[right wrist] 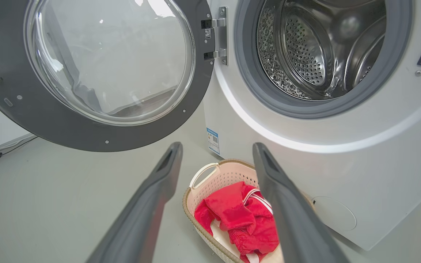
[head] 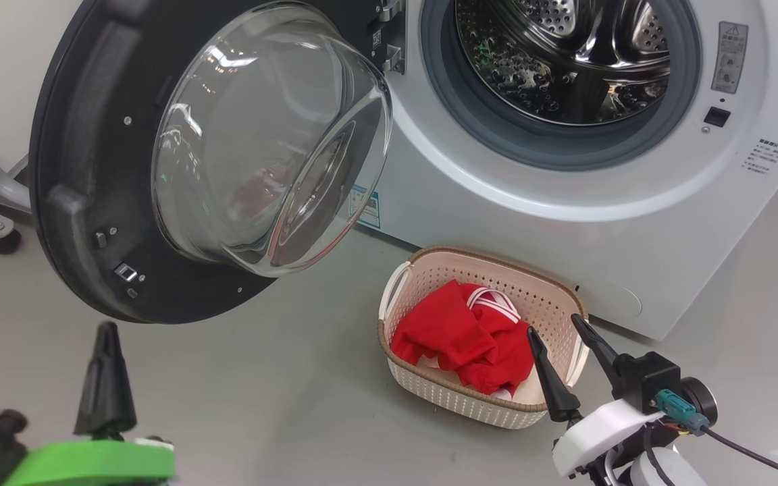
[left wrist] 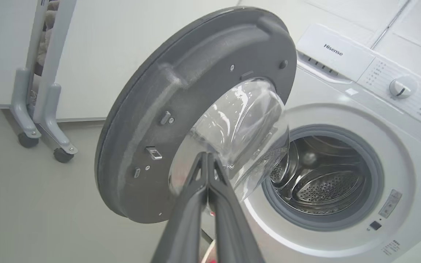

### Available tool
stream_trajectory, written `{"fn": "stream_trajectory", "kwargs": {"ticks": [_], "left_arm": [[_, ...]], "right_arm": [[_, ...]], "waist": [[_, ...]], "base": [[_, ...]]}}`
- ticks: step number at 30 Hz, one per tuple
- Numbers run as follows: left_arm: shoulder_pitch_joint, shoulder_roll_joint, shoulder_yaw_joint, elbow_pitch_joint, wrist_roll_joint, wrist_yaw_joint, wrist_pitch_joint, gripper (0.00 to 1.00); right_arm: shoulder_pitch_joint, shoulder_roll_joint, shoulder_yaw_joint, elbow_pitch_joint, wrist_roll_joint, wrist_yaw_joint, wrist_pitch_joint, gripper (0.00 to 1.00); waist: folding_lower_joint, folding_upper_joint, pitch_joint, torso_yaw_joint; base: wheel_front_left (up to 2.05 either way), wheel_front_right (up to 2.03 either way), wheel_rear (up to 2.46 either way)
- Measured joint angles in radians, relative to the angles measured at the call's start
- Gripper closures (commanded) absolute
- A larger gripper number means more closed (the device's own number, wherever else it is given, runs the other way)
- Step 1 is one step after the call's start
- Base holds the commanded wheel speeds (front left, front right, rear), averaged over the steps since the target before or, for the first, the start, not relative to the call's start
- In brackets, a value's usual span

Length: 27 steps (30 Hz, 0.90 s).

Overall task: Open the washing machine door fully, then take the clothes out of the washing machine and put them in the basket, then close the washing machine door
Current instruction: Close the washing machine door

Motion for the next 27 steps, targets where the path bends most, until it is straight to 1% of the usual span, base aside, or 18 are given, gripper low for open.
{"fn": "stream_trajectory", "kwargs": {"ticks": [1,2,4,8,10,13,16,17,20,24,25,27], "left_arm": [[-0.011,0.000,0.003,-0.015,-0.087,-0.010,0.000,1.00],[-0.011,0.000,0.003,-0.015,-0.087,-0.010,0.000,1.00],[-0.033,-0.001,0.005,-0.045,-0.217,-0.032,0.000,1.00],[-0.071,-0.002,0.051,-0.082,-0.396,-0.063,0.000,1.00],[-0.092,-0.002,0.082,-0.096,-0.451,-0.064,0.007,1.00],[-0.131,-0.003,0.143,-0.109,-0.505,-0.064,0.028,1.00],[-0.175,-0.002,0.211,-0.110,-0.534,-0.064,0.044,1.00],[-0.205,0.017,0.255,-0.095,-0.569,-0.063,0.056,1.00],[-0.249,0.063,0.301,-0.053,-0.625,-0.052,0.095,1.00],[-0.308,0.114,0.357,0.043,-0.694,-0.013,0.145,1.00],[-0.320,0.131,0.371,0.068,-0.703,-0.001,0.156,1.00],[-0.341,0.160,0.421,0.114,-0.734,0.022,0.169,1.00]], "right_arm": [[0.000,0.000,-0.002,0.000,0.000,0.000,0.000,0.00],[0.000,0.000,-0.002,0.000,0.000,0.000,0.000,0.00],[0.000,0.000,-0.005,0.000,0.000,-0.001,0.000,0.00],[0.000,0.000,-0.014,-0.001,0.007,-0.009,0.000,0.00],[0.000,0.000,-0.015,-0.003,0.007,-0.010,0.000,0.00],[0.001,0.001,-0.019,-0.006,0.008,-0.013,0.000,0.00],[0.001,0.001,-0.023,-0.011,0.008,-0.018,0.000,0.00],[0.002,0.001,-0.026,-0.014,0.008,-0.019,0.000,0.00],[0.003,0.002,-0.030,-0.021,0.008,-0.028,0.000,0.00],[0.007,0.002,-0.039,-0.028,0.008,-0.028,0.000,0.00],[0.007,0.002,-0.040,-0.028,0.008,-0.033,0.000,0.00],[0.008,0.001,-0.034,-0.030,0.008,-0.035,0.000,0.00]], "waist": [[0.0000,0.0000,0.000,0.000],[0.0000,0.0000,0.000,0.000],[0.0000,0.0000,-0.001,-0.001],[0.0000,0.0000,-0.004,-0.002],[0.0000,0.0000,-0.006,-0.003],[0.0000,0.0000,-0.008,-0.005],[0.0000,0.0000,-0.008,-0.006],[0.0000,0.0000,-0.007,-0.007],[0.0000,0.0000,-0.005,-0.010],[0.0000,0.0000,0.000,-0.013],[0.0000,0.0000,0.001,-0.015],[0.0001,0.0000,0.003,-0.020]], "base": [[0.00,0.00,0.00],[0.00,0.00,0.00],[0.00,0.00,0.00],[0.00,0.00,0.00],[0.00,0.00,0.00],[0.00,0.00,0.00],[0.00,0.00,0.00],[0.00,0.00,0.00],[0.00,0.00,0.00],[0.00,0.00,0.00],[0.00,0.00,0.00],[0.00,0.00,0.00]]}}
